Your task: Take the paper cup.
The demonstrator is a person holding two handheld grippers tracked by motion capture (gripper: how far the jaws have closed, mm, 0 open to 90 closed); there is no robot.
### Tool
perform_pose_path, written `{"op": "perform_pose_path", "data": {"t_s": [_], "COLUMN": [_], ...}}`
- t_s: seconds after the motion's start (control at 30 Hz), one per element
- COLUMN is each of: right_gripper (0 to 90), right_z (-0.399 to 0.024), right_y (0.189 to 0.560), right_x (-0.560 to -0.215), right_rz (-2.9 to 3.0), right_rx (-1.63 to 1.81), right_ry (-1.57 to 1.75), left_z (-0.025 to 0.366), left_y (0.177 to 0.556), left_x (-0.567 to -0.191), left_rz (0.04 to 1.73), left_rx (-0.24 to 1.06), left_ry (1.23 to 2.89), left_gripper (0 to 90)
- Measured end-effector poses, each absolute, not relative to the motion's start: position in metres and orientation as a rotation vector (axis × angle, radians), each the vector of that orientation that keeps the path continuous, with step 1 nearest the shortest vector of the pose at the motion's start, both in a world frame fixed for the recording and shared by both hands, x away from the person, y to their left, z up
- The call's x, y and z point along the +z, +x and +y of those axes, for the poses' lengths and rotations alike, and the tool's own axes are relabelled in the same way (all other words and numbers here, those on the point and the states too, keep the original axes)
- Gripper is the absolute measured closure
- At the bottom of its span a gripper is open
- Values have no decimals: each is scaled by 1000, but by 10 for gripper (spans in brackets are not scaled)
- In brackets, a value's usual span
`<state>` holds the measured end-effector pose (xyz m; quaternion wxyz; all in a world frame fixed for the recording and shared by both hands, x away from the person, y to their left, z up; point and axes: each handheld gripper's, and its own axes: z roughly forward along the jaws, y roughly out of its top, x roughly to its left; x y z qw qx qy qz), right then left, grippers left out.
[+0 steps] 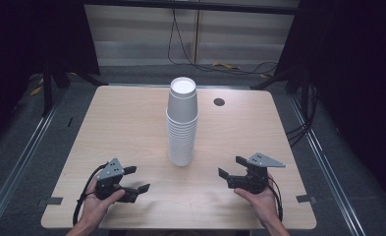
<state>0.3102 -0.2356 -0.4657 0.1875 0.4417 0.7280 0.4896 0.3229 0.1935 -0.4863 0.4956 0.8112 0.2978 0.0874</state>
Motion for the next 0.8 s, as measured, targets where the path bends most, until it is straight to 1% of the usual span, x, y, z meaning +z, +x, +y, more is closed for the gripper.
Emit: {"op": "perform_pose_path", "data": {"t_s": [0.27,0.4,0.5,0.57,0.67,0.73,0.8], "right_gripper": [142,187,208,209,244,209,203], "right_z": [-237,-237,-234,-233,-228,-225,-224], "right_y": [312,312,314,315,314,314,314], "right_x": [-467,-460,-458,-458,-455,-454,-453], "right_rz": [2050,2029,2021,2024,2071,2078,2105], "right_rx": [1366,1406,1440,1451,1432,1428,1425], "right_ry": [1262,1216,1192,1186,1164,1161,1151], "left_z": [195,191,187,186,184,184,184], "left_y": [326,329,329,327,326,325,326], "left_x": [-486,-488,-489,-488,-488,-487,-487], "left_rz": [734,719,704,695,686,687,684], "left_rx": [205,203,178,192,218,235,245], "left_ry": [1949,1964,1972,1977,1992,1994,1996], "left_gripper": [167,166,169,169,169,170,170]}}
